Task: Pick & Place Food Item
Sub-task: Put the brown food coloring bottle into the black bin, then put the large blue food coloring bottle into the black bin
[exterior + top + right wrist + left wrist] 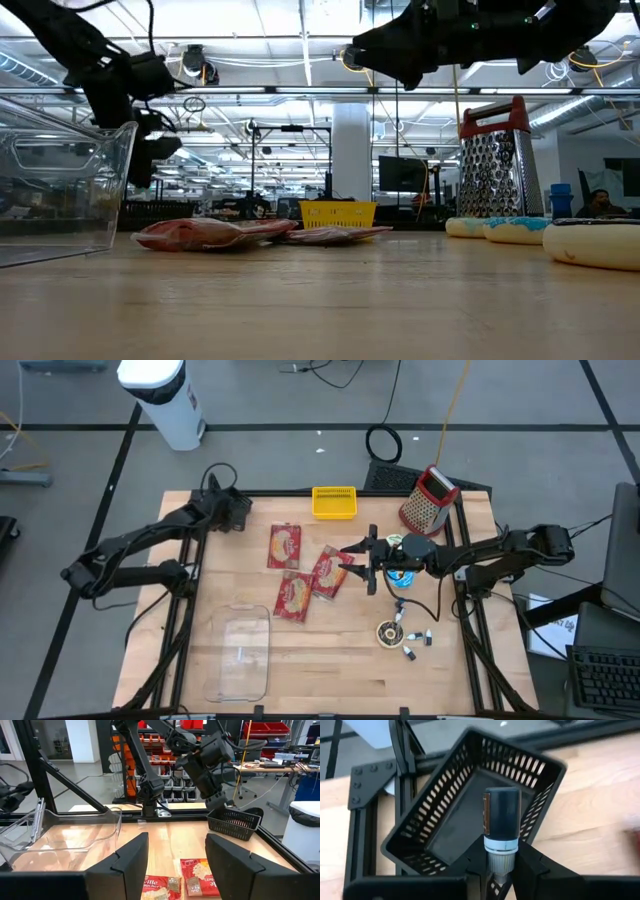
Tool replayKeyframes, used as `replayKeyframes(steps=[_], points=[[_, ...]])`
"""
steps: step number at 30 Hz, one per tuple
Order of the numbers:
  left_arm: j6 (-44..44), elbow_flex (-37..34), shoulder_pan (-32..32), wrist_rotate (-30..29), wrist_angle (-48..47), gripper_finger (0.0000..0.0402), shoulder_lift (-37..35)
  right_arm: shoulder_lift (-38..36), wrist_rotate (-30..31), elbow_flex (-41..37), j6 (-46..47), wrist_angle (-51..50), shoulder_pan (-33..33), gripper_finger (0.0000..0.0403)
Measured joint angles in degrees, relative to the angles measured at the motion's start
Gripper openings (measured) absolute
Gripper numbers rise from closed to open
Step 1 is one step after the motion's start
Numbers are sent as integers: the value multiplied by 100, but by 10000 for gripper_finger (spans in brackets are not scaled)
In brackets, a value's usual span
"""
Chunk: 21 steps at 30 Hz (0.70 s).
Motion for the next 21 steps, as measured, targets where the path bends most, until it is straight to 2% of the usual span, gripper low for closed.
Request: replayKeyframes(steps=[6, 12, 16, 21], points=[[2, 0, 33, -68, 74, 64, 347, 0, -1, 0, 24, 0, -2, 182], [2, 0, 33, -92, 124, 66, 372, 0, 1, 1, 39, -1, -2, 181], [5, 0, 33, -92, 128, 104, 372, 0, 1, 0, 39, 0, -2, 181], [85, 0, 33, -92, 118, 177, 372, 0, 1, 0, 39, 0, -2, 180]])
